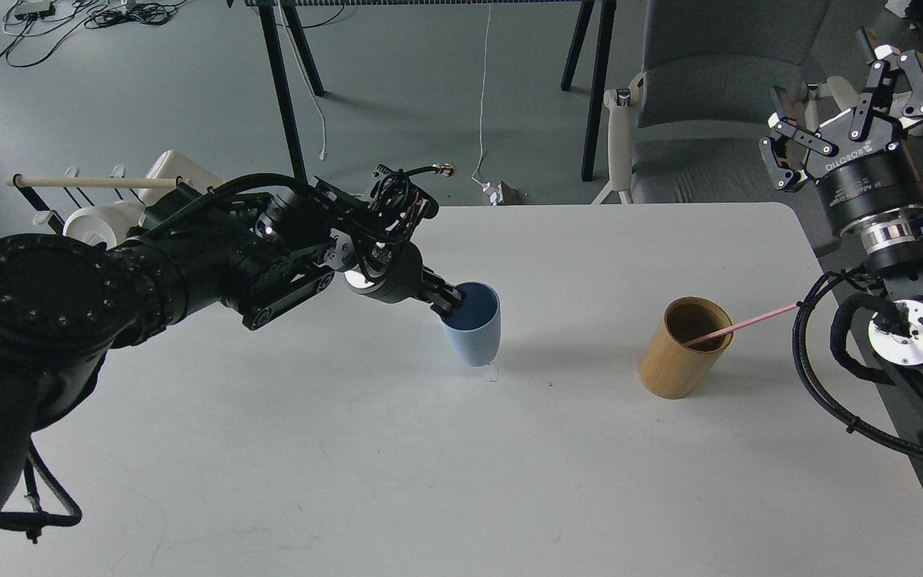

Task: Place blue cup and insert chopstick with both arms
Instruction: 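Set the blue cup down upright and open the left gripper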

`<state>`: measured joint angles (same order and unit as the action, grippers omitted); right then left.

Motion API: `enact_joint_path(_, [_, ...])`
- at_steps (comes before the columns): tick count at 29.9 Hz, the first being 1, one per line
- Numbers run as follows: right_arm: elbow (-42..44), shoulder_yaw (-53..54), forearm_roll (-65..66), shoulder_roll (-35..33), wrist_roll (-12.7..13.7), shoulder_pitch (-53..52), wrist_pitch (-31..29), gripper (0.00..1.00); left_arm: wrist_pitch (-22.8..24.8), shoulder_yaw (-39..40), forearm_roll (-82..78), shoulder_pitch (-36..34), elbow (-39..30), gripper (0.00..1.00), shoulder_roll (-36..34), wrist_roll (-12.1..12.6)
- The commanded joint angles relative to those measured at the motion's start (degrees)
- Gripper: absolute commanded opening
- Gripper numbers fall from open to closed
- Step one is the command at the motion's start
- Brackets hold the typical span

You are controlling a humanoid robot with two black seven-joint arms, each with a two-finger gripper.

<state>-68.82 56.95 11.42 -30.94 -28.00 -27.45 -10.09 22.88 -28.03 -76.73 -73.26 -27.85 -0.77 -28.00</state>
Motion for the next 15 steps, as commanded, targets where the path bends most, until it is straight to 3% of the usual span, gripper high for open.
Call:
enact_joint_path(1, [0.0,-0.1,0.0,0.0,0.0,0.0,0.0,0.88,0.1,0.0,0.0,0.1,-0.1,0.04,0.1,0.0])
enact_joint_path(15, [0.0,-0.3,0.0,0.0,0.0,0.2,-0.1,0.88,0.2,0.3,0.1,1.0,-0.5,0.09,-0.5,0.0])
